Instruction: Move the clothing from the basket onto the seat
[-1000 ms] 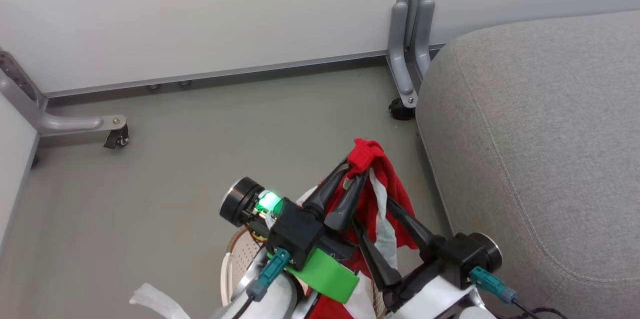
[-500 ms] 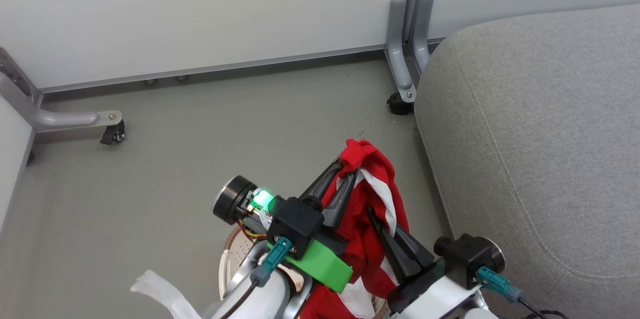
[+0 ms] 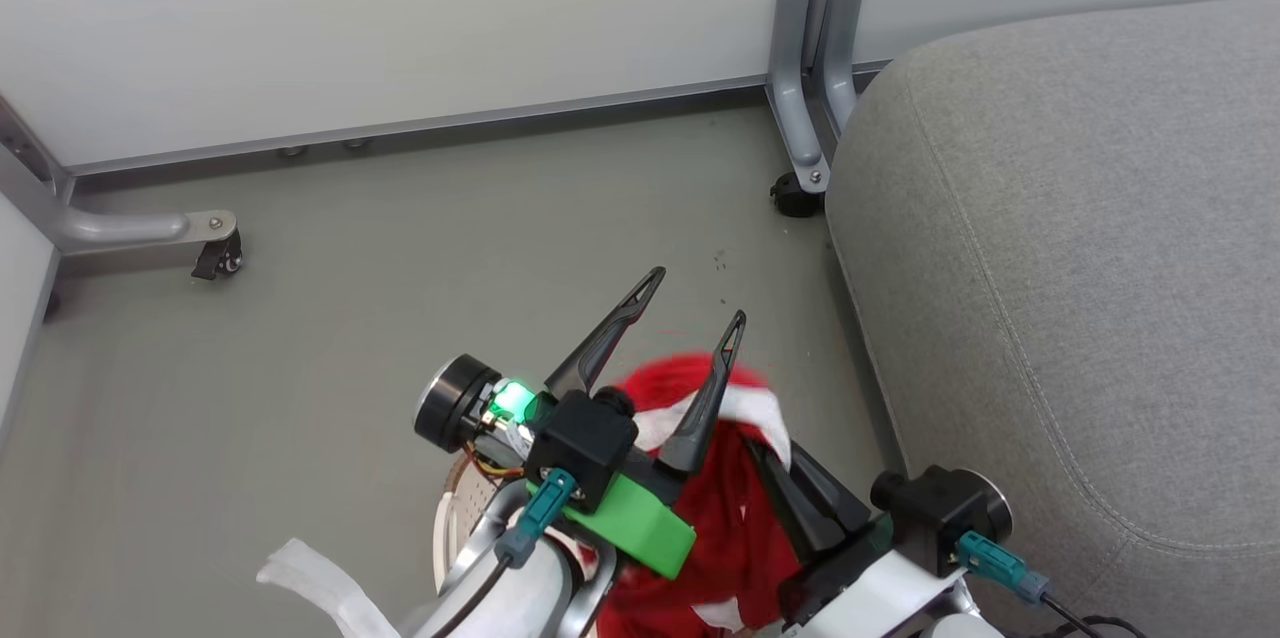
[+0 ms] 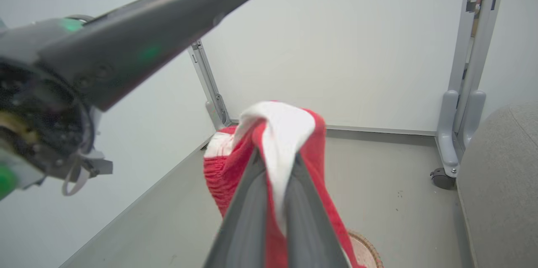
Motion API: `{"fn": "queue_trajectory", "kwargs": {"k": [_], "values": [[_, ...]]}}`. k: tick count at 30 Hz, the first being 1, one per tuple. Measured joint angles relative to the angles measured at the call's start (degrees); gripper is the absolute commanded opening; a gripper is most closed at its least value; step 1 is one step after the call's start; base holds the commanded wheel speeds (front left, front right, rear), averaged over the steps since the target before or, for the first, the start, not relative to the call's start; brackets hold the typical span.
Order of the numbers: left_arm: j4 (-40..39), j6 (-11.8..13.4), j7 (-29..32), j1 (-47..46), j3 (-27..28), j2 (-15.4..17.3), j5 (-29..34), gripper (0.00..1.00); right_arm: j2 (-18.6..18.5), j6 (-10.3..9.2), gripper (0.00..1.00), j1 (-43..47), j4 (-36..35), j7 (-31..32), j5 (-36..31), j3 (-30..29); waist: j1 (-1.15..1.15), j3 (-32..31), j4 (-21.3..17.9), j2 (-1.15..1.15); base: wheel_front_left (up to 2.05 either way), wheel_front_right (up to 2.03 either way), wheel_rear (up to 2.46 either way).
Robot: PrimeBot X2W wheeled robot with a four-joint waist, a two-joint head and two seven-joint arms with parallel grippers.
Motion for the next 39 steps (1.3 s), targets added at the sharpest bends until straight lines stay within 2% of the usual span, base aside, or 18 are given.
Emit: {"fn": "queue_trajectory", "kwargs": {"k": [23,32,39], "values": [[1.7,2.1,-0.8,-0.2,0.8,1.2,-0.5,1.0,-0.4,0.0,0.0,-1.3,-1.0,0.0,-0.2,-2.2,0.0,2.0,-0.9,0.0,0.0,0.0,0.0],[3.5,2.8,-3.2,0.0,2.1,2.0,-1.2,1.0,-0.9,0.0,0.0,-2.2,-2.8,0.0,-0.8,-4.4,0.0,3.0,-4.0,0.0,0.0,0.0,0.0],[4.3,3.5,-4.8,1.4,3.6,3.4,-1.5,1.0,-1.2,0.0,0.0,-2.1,-4.6,0.0,-1.3,-6.5,0.0,3.8,-8.0,0.0,0.0,0.0,0.0]]}}
